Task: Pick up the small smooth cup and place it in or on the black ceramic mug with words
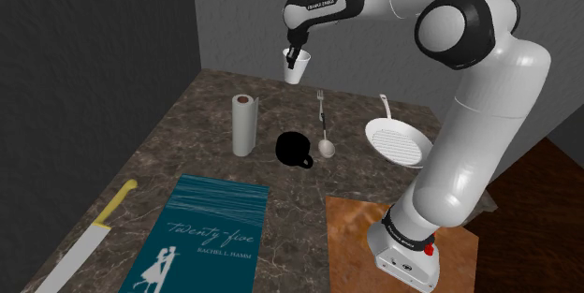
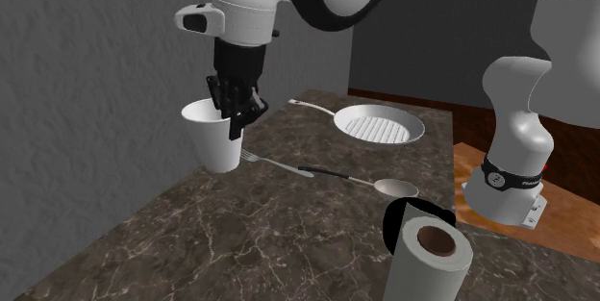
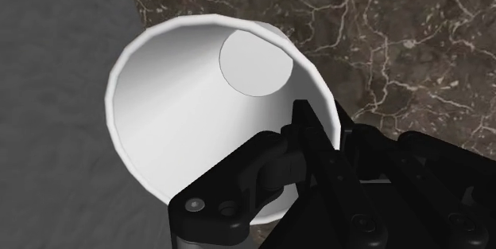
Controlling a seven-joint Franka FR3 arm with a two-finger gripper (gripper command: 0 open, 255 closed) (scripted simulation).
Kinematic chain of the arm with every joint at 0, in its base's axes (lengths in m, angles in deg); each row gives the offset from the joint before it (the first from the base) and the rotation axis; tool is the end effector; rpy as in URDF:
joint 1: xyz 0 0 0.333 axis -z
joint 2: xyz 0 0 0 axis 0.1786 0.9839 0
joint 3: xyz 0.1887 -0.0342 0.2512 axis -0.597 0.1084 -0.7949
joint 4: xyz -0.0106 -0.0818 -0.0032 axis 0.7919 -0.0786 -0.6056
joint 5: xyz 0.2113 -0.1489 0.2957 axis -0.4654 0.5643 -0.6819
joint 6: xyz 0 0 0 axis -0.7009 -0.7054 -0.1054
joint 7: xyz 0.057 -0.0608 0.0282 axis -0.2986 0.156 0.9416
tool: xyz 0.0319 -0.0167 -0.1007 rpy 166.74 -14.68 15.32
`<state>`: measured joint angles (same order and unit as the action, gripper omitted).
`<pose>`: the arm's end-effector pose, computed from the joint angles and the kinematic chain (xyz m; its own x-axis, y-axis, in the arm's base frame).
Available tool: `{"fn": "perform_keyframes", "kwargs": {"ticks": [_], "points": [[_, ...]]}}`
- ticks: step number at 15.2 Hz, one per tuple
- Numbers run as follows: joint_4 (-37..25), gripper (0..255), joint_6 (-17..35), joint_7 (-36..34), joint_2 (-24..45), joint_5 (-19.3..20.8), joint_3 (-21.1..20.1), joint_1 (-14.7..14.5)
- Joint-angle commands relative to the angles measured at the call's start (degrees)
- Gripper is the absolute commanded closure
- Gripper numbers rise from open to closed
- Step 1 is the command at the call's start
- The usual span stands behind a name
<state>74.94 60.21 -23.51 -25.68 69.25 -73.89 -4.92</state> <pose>0.6050 -0.1892 0.4539 0.9265 0.3678 0.0795 0.3450 -0.9146 0.2108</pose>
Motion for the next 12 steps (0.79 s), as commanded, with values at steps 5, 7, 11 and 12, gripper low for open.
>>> {"fn": "perform_keyframes", "kwargs": {"ticks": [5,7,11,12], "points": [[-3.37,255,-4.33,0.5,-1.0,-0.05,0.05,0.03],[-4.58,255,-5.79,0.63,-1.26,-0.06,0.05,0.02],[-7.19,255,-8.74,0.9,-1.62,-0.11,0.06,0.01],[-7.88,255,-9.48,0.98,-1.68,-0.13,0.06,0.01]]}}
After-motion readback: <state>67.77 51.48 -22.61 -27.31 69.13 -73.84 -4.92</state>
